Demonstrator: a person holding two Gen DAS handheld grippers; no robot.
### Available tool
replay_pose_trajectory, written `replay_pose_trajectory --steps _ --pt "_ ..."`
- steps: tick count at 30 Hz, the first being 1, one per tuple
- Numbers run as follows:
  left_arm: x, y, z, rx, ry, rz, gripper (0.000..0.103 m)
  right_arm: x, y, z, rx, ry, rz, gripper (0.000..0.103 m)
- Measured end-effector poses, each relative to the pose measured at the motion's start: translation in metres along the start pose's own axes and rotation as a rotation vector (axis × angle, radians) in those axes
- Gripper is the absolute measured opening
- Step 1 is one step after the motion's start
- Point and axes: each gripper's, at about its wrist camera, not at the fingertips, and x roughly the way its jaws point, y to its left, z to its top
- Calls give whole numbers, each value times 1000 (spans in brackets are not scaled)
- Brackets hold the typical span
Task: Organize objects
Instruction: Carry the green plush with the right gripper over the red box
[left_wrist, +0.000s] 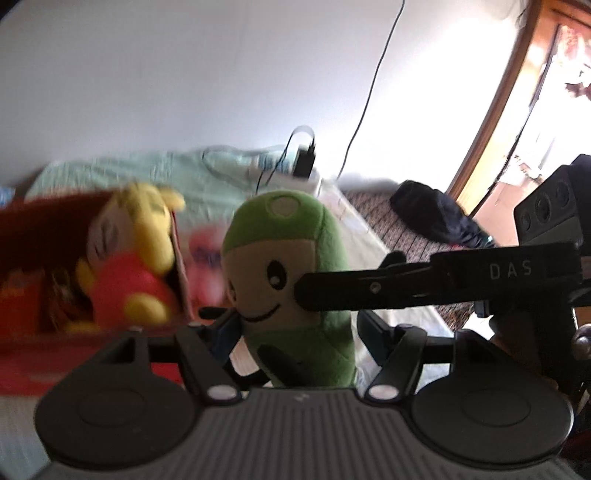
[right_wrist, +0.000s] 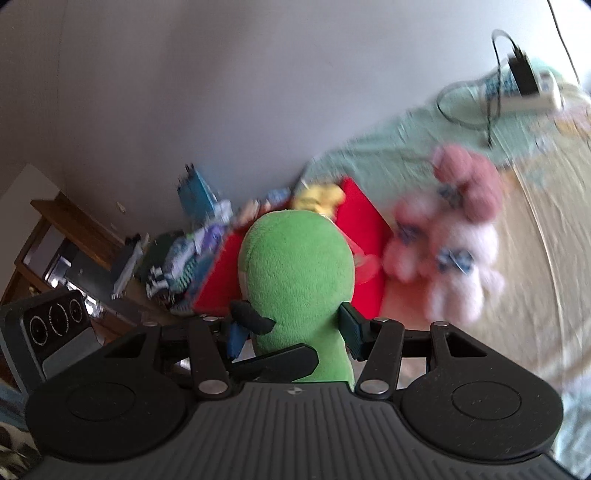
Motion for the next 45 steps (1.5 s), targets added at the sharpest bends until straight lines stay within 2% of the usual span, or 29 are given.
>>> replay_pose_trajectory --steps 7,11,15,21,25,30,39,42,45 --pt "-47 48 31 46 -96 -35 69 30 55 14 -50 -108 12 55" --pt "-66 84 44 55 -131 -15 69 64 79 23 -76 -129 27 55" --pt "-77 124 52 30 -133 9 69 105 97 27 -102 -126 36 55" --pt "-80 179 51 -13 -104 66 69 167 110 26 -83 -88 63 55" --pt "-72 213 44 -45 -65 103 69 207 112 23 -47 -37 51 55" --pt "-53 248 31 -99 8 113 69 241 104 17 44 40 16 55" --pt "-23 267 20 -95 96 155 69 268 87 9 204 118 -24 55" --pt "-20 268 21 -76 103 173 69 275 84 7 230 142 -58 55" --pt "-20 268 21 -69 106 186 70 281 78 3 285 168 -51 55"
